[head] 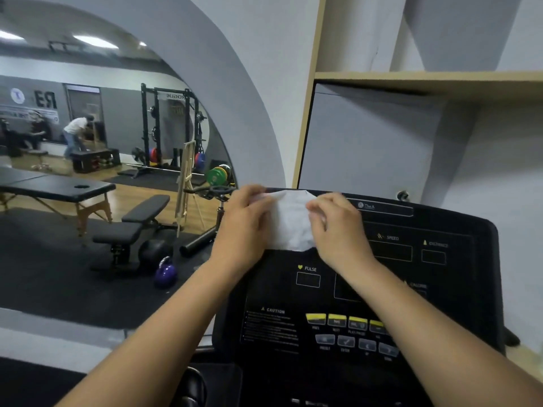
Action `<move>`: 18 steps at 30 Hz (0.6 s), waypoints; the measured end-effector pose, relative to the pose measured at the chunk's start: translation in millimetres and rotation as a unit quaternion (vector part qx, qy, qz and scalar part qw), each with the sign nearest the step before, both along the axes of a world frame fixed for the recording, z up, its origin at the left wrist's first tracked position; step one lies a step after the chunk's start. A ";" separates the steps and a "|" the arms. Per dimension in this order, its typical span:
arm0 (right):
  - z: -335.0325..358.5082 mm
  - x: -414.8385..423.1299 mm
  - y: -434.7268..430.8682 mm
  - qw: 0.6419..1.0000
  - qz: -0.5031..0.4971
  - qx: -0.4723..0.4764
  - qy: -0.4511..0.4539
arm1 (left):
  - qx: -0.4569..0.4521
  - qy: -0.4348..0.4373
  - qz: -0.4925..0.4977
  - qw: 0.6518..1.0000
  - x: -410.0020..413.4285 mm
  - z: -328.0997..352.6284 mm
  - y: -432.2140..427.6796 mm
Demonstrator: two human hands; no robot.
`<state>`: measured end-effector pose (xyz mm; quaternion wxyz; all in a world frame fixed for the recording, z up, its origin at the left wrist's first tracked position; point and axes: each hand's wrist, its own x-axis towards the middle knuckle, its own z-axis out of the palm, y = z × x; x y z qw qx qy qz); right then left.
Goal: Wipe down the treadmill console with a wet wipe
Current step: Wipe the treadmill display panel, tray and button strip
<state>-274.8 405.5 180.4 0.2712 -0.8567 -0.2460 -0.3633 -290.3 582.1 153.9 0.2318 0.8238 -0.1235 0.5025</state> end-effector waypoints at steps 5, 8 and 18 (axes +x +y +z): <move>-22.2 5.4 14.1 0.953 -0.123 -0.252 -0.113 | 0.179 -0.025 0.116 0.977 16.8 -33.5 -2.4; -49.2 10.9 9.1 0.932 -0.102 -0.331 -0.103 | 0.209 0.002 0.048 0.977 12.6 -52.0 -4.4; -43.1 34.7 16.0 0.934 -0.100 -0.334 -0.085 | 0.159 0.099 0.030 0.982 21.5 -39.1 7.5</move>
